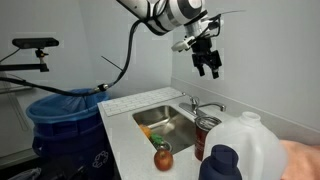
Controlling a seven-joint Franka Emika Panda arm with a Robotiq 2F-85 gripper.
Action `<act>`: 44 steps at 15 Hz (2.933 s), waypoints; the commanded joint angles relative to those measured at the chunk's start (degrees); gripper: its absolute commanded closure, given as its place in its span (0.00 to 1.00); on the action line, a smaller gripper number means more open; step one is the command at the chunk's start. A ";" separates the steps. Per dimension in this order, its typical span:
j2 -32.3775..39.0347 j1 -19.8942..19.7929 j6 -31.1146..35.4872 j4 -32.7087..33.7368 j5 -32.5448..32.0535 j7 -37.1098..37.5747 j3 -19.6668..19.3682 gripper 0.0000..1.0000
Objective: Center the faucet
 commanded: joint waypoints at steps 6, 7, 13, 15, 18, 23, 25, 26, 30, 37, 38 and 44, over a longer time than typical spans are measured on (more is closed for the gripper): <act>15.10 -0.54 -0.16 15.03 2.89 -0.83 -3.52 0.00; 16.70 -0.56 -0.14 16.55 2.68 -0.70 -4.04 0.00; 24.22 -1.98 -2.50 22.79 5.05 -1.86 -5.31 0.00; 25.75 -2.33 -3.42 24.09 5.75 -2.24 -5.52 0.00; 26.63 -2.54 -4.27 24.56 5.71 -2.98 -6.01 0.00; 24.10 -2.22 -6.45 20.40 5.05 -6.00 -5.99 0.00; 23.00 -2.24 -7.26 19.00 5.09 -7.35 -5.80 0.00; 22.24 -2.22 -7.43 18.11 5.13 -7.92 -5.70 0.00; 18.68 -2.51 -7.96 14.48 6.25 -10.93 -4.47 0.00; 14.17 -4.10 -14.58 9.65 11.90 -19.59 -1.37 0.00; 14.05 -4.32 -16.22 9.53 12.84 -20.52 -1.01 0.00; 12.85 -4.05 -20.67 7.86 15.20 -22.95 0.54 0.00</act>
